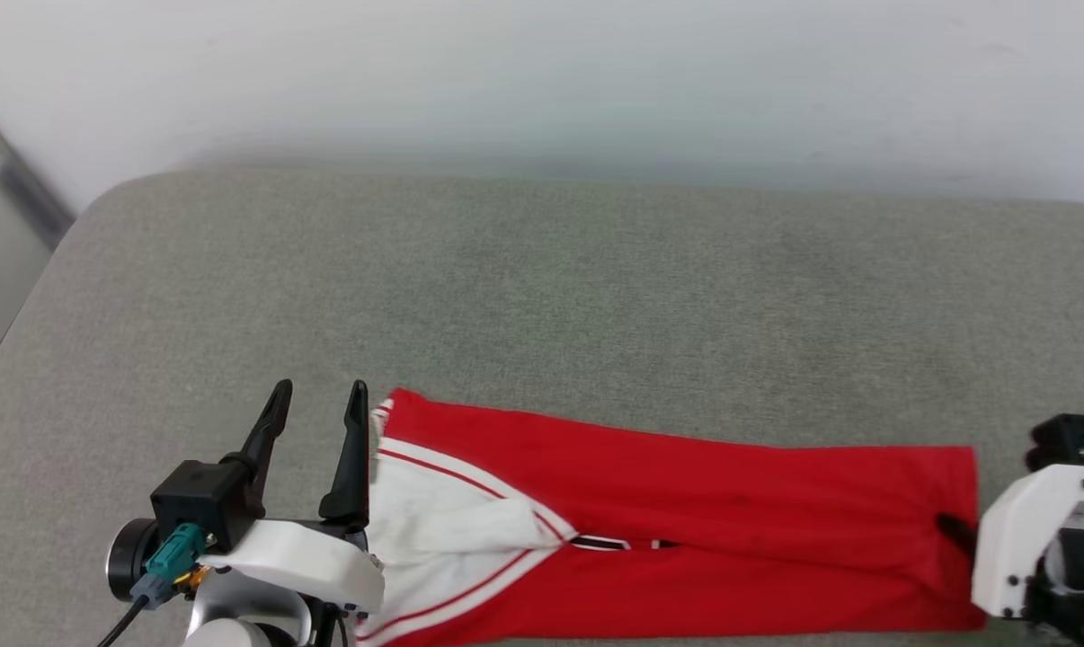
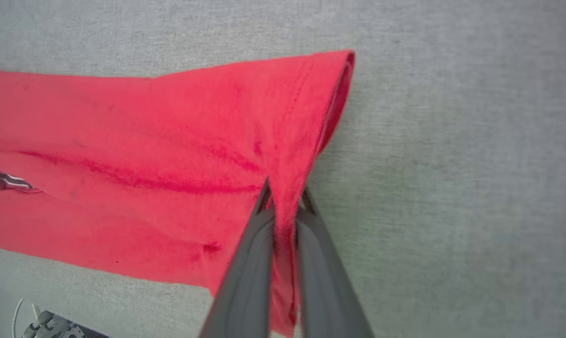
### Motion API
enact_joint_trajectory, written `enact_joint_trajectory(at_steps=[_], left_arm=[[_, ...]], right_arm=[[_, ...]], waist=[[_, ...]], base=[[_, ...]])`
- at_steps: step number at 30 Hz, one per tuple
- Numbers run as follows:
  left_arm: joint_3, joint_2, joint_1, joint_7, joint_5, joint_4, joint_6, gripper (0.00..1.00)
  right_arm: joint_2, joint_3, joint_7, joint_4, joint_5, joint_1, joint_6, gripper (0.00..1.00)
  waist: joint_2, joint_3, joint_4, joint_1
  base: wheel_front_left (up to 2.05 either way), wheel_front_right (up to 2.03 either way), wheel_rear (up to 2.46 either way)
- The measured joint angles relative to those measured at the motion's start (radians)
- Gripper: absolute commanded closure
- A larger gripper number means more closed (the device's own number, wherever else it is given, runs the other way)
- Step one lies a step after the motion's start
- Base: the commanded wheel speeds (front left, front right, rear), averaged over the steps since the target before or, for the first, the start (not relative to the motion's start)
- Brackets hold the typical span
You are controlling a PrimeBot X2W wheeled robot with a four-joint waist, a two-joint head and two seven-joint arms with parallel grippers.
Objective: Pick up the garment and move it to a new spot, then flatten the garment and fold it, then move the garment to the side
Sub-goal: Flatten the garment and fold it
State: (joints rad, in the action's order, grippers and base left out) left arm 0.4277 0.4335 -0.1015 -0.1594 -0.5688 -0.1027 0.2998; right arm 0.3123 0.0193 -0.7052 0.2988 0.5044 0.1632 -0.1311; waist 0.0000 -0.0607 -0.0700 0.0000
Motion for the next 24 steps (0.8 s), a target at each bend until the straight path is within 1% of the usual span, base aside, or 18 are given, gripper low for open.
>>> enact_joint_trajectory(at_steps=[2, 7, 9, 11, 12, 14, 16, 18, 21, 24], left_arm=[[0.002, -0.001, 0.003, 0.003, -0.001, -0.006, 0.004, 0.00], [0.007, -0.002, 0.016, 0.006, -0.005, -0.012, 0.012, 0.00], [0.008, -0.002, 0.018, 0.006, -0.007, -0.012, 0.013, 0.00], [0.007, -0.002, 0.024, 0.006, -0.008, -0.013, 0.015, 0.00], [0.007, -0.003, 0.027, 0.006, -0.009, -0.014, 0.017, 0.00], [0.008, -0.003, 0.031, 0.006, -0.012, -0.015, 0.017, 0.00], [0.010, -0.003, 0.031, 0.007, -0.015, -0.015, 0.017, 0.00], [0.012, -0.003, 0.031, 0.007, -0.015, -0.016, 0.017, 0.00], [0.016, -0.003, 0.026, 0.010, -0.016, -0.014, 0.009, 0.00], [0.020, -0.004, 0.008, 0.012, -0.017, -0.008, 0.000, 0.00]], right_arm=[[0.013, 0.042, 0.000, -0.005, -0.013, -0.003, 0.000, 1.00], [0.032, 0.193, -0.016, -0.028, -0.055, -0.032, 0.000, 1.00], [0.031, 0.251, -0.031, -0.046, -0.063, -0.042, 0.000, 1.00], [0.016, 0.294, -0.055, -0.069, -0.060, -0.048, 0.000, 1.00], [-0.006, 0.315, -0.073, -0.078, -0.039, -0.047, 0.000, 1.00], [-0.070, 0.342, -0.130, -0.096, 0.034, -0.042, 0.000, 1.00], [-0.143, 0.354, -0.195, -0.117, 0.143, -0.022, 0.000, 1.00], [-0.202, 0.357, -0.274, -0.134, 0.237, -0.001, 0.000, 1.00], [-0.247, 0.359, -0.386, -0.139, 0.363, 0.014, 0.000, 1.00], [-0.257, 0.336, -0.440, -0.128, 0.487, 0.038, 0.000, 1.00]], waist=[[0.0000, 0.010, 0.009, 0.0000], [0.0000, 0.022, 0.025, 0.0000], [0.0000, 0.024, 0.029, 0.0000], [0.0000, 0.025, 0.035, 0.0000], [0.0000, 0.025, 0.038, 0.0000], [0.0000, 0.025, 0.044, 0.0000], [0.0000, 0.025, 0.048, 0.0000], [0.0000, 0.023, 0.049, 0.0000], [0.0000, 0.019, 0.044, 0.0000], [0.0000, 0.013, 0.032, 0.0000]], base=[[0.00, 0.00, 0.00], [0.00, 0.00, 0.00], [0.00, 0.00, 0.00], [0.00, 0.00, 0.00], [0.00, 0.00, 0.00], [0.00, 0.00, 0.00], [0.00, 0.00, 0.00], [0.00, 0.00, 0.00], [0.00, 0.00, 0.00], [0.00, 0.00, 0.00]])
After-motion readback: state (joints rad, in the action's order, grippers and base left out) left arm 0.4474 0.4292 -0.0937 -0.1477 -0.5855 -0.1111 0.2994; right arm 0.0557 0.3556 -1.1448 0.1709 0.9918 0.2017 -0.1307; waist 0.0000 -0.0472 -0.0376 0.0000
